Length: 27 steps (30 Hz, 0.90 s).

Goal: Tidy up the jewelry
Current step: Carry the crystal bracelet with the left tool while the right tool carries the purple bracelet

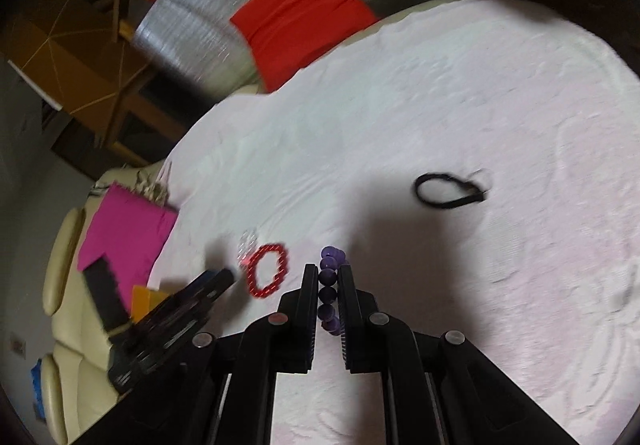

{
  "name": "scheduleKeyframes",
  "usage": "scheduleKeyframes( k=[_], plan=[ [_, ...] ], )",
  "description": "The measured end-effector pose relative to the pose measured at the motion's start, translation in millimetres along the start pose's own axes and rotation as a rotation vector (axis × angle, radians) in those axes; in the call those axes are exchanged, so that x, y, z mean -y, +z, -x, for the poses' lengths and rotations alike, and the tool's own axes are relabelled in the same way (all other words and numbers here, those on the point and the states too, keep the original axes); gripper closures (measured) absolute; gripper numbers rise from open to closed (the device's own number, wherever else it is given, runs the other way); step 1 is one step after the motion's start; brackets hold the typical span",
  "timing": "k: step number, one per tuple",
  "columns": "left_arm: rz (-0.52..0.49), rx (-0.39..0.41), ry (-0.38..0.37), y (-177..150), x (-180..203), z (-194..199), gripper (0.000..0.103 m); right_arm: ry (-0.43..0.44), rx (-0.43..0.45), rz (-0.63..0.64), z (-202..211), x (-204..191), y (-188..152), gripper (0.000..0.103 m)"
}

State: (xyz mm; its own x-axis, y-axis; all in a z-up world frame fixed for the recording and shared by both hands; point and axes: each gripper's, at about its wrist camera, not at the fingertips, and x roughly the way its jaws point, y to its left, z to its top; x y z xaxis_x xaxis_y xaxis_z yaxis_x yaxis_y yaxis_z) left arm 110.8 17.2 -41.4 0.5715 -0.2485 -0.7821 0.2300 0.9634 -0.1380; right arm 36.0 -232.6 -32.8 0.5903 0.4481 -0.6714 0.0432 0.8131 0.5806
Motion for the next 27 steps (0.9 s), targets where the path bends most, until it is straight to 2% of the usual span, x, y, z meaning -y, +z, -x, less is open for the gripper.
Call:
scheduleKeyframes(
  k=[6, 9, 13, 16, 21, 27],
  plan=[
    [0.106, -0.002, -0.04, 17, -9, -24, 0.053, -0.005, -0.052, 0.002, -21, 2, -7, 0.092],
    [0.11, 0.012, -0.032, 20, -11, -30, 0.054, -0.003, -0.068, 0.023, -28, 0, -7, 0.092],
    [0.055, 0.004, 0.036, 20, -7, -33, 0.073, 0.005, -0.083, 0.032, -30, 4, -10, 0.092],
    [0.055, -0.001, 0.039, 20, -10, -30, 0.093, 0.015, -0.078, 0.036, -28, 4, -9, 0.092],
    [0.056, -0.008, 0.04, 14, -15, -18, 0.095, 0.029, -0.073, 0.05, -25, -1, -10, 0.092],
    [0.004, 0.03, 0.039, 3, -10, 14, 0.095, 0.069, -0.095, 0.005, -25, 4, -9, 0.092]
  ],
)
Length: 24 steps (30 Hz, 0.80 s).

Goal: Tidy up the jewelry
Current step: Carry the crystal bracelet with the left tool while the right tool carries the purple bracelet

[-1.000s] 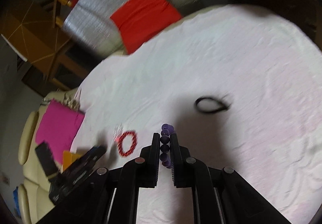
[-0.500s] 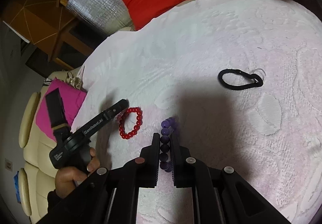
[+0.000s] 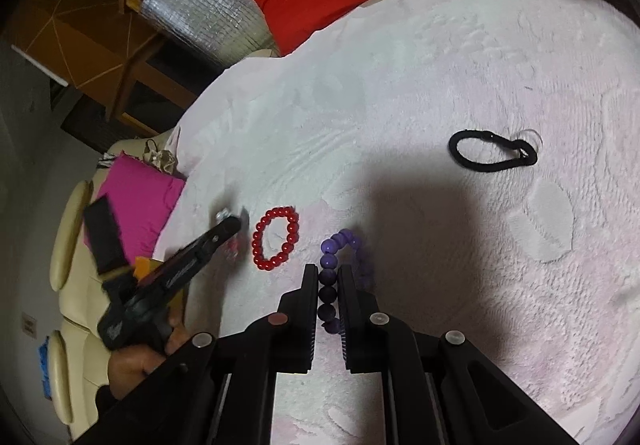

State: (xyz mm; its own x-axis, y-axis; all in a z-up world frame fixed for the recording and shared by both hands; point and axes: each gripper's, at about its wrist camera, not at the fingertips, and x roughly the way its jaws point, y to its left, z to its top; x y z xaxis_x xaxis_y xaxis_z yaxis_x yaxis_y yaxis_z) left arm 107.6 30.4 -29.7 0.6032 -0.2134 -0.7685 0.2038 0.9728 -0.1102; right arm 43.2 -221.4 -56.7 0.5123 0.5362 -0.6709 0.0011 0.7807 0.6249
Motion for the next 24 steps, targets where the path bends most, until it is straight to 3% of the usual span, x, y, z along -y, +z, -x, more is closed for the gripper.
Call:
scheduleKeyframes(
  k=[7, 18, 24],
  plan=[
    [-0.054, 0.04, -0.009, -19, 10, 39, 0.095, -0.052, -0.016, -0.024, -5, 7, 0, 0.089],
    [-0.118, 0.055, 0.112, -50, 22, 65, 0.095, -0.163, -0.056, -0.016, -12, 10, -3, 0.089],
    [-0.119, 0.056, 0.149, -59, 23, 71, 0.095, -0.169, -0.031, 0.009, -5, 9, -7, 0.09]
  ],
)
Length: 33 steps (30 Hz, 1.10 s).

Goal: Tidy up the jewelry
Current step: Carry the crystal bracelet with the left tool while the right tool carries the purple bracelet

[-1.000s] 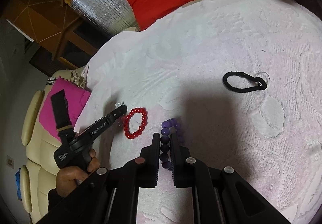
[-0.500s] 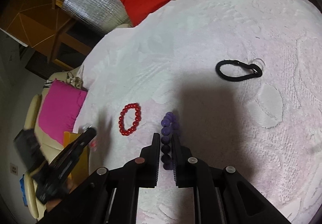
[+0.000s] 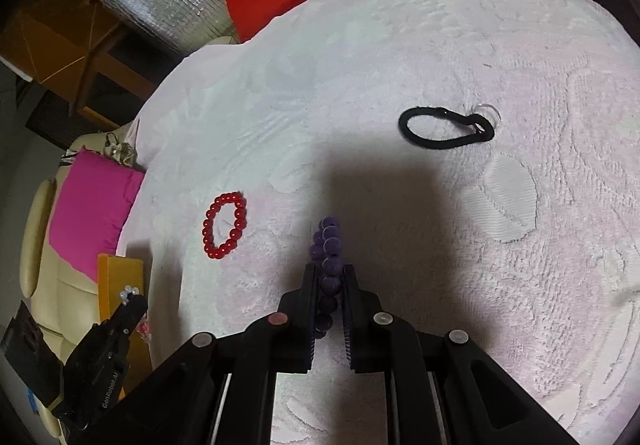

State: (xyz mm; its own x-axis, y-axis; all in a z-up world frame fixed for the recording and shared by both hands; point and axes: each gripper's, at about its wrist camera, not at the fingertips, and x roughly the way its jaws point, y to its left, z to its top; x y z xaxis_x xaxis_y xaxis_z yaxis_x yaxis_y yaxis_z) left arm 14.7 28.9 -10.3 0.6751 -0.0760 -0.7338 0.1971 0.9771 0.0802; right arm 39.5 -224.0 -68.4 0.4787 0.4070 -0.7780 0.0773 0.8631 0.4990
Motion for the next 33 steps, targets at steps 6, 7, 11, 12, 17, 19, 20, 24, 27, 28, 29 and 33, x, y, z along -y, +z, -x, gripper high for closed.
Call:
scheduleKeyframes(
  k=[6, 7, 11, 12, 17, 19, 20, 24, 27, 28, 29, 33],
  plan=[
    [0.011, -0.002, 0.018, -7, -3, 4, 0.095, 0.045, 0.041, 0.058, 11, -21, -4, 0.092],
    [0.012, -0.002, 0.021, -8, -4, 4, 0.095, 0.05, 0.047, 0.065, 12, -25, -5, 0.092],
    [0.018, 0.002, 0.033, -10, -6, 7, 0.095, 0.091, 0.063, 0.097, 15, -40, -8, 0.092],
    [0.023, 0.001, 0.036, -10, -7, 8, 0.095, 0.099, 0.067, 0.104, 15, -45, -9, 0.092],
    [0.04, 0.001, 0.056, -14, -14, 11, 0.095, 0.141, 0.083, 0.146, 17, -67, -16, 0.092],
    [0.045, 0.002, 0.068, -17, -17, 13, 0.095, 0.156, 0.083, 0.161, 17, -75, -19, 0.092],
    [0.05, 0.0, 0.072, -18, -18, 14, 0.095, 0.16, 0.084, 0.167, 17, -78, -20, 0.092],
    [0.059, -0.001, 0.086, -22, -20, 18, 0.095, 0.175, 0.083, 0.19, 16, -92, -25, 0.092],
    [0.064, 0.002, 0.093, -24, -21, 22, 0.095, 0.185, 0.086, 0.206, 18, -99, -29, 0.092],
    [0.064, 0.005, 0.095, -24, -21, 24, 0.095, 0.186, 0.09, 0.213, 18, -102, -31, 0.092],
    [0.064, 0.01, 0.098, -25, -20, 26, 0.095, 0.188, 0.094, 0.22, 19, -105, -32, 0.092],
    [0.066, 0.031, 0.111, -25, -22, 38, 0.095, 0.2, 0.1, 0.243, 21, -114, -38, 0.092]
  ],
)
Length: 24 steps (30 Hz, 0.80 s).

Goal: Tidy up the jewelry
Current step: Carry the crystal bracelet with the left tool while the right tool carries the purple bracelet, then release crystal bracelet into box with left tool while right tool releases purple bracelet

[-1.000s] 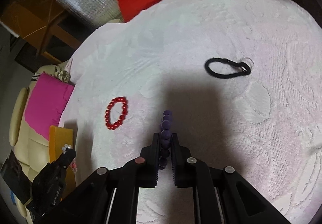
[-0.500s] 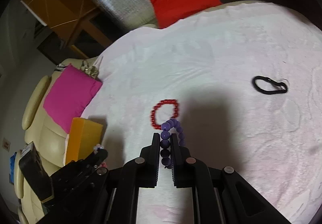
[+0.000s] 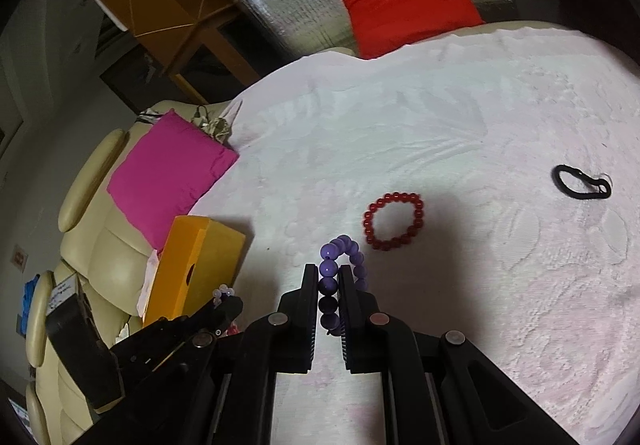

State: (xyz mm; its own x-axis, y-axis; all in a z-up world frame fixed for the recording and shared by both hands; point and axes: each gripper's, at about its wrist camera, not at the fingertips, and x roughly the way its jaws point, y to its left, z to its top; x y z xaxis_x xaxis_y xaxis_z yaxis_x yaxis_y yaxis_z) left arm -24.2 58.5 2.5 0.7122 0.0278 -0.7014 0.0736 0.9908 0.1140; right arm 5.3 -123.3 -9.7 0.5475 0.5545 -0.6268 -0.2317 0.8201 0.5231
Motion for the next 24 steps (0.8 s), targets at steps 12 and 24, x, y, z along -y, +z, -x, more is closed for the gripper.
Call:
scheduleKeyframes(
  k=[12, 24],
  plan=[
    [0.036, 0.062, 0.038, 1, -29, 34, 0.095, -0.02, -0.013, 0.023, -13, -16, -10, 0.092],
    [0.11, 0.135, 0.099, -6, -95, 86, 0.095, 0.106, 0.035, 0.12, -26, -89, -14, 0.092]
  ],
)
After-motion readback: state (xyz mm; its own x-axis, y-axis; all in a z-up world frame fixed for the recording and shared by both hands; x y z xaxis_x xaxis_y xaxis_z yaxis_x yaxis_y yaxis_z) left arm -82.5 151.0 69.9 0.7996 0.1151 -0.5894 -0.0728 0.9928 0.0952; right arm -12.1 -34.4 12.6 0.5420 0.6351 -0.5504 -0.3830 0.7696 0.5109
